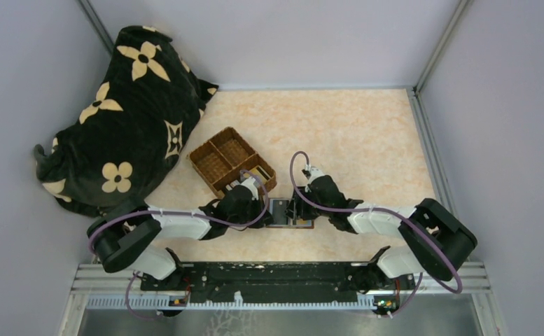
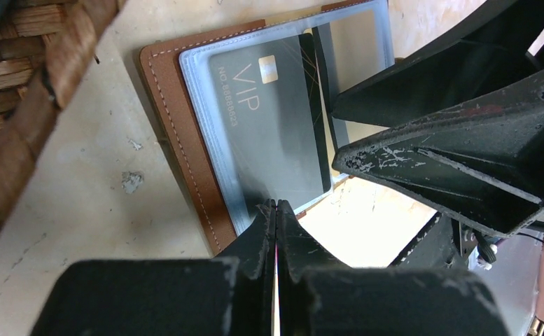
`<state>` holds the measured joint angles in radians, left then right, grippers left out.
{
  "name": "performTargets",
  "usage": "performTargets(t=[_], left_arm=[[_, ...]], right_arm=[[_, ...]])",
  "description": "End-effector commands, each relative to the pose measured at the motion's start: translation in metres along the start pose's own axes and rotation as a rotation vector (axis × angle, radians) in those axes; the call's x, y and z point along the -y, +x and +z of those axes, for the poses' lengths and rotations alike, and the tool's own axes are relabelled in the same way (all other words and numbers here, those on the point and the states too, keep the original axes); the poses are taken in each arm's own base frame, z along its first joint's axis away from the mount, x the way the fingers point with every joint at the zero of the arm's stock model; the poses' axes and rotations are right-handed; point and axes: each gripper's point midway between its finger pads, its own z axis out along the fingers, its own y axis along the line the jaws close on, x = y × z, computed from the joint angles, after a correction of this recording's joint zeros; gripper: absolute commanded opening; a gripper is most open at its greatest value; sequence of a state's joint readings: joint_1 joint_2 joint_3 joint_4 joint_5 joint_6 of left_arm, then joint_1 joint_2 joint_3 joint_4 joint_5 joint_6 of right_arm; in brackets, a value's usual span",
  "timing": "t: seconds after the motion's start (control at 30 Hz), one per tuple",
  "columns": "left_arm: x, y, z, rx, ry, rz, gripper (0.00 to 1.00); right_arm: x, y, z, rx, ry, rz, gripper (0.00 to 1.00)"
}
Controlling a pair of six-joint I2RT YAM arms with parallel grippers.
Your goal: Take the credit cards out of the card holder
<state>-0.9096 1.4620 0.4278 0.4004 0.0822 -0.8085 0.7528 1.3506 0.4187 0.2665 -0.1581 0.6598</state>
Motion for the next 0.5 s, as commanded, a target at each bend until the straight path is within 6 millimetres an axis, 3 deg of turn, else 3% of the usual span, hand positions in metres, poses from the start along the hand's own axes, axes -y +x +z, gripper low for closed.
performTargets(t=[0.0, 0.3, 0.47], left_arm=[[-0.016, 0.018, 0.002, -0.066, -0.033, -0.012, 0.00], [-0.018, 0.019, 0.000, -0.066, -0.038, -0.020, 0.00], [-0.019, 0.020, 0.000, -0.067, -0.042, -0.025, 0.00]], right_arm=[[0.007, 0.009, 0.002, -0.010, 0.015, -0.007, 0.46], [-0.004, 0.016, 0.011, -0.027, -0.074, 0.011, 0.44], [-0.013, 0.017, 0.010, -0.021, -0.134, 0.016, 0.37]])
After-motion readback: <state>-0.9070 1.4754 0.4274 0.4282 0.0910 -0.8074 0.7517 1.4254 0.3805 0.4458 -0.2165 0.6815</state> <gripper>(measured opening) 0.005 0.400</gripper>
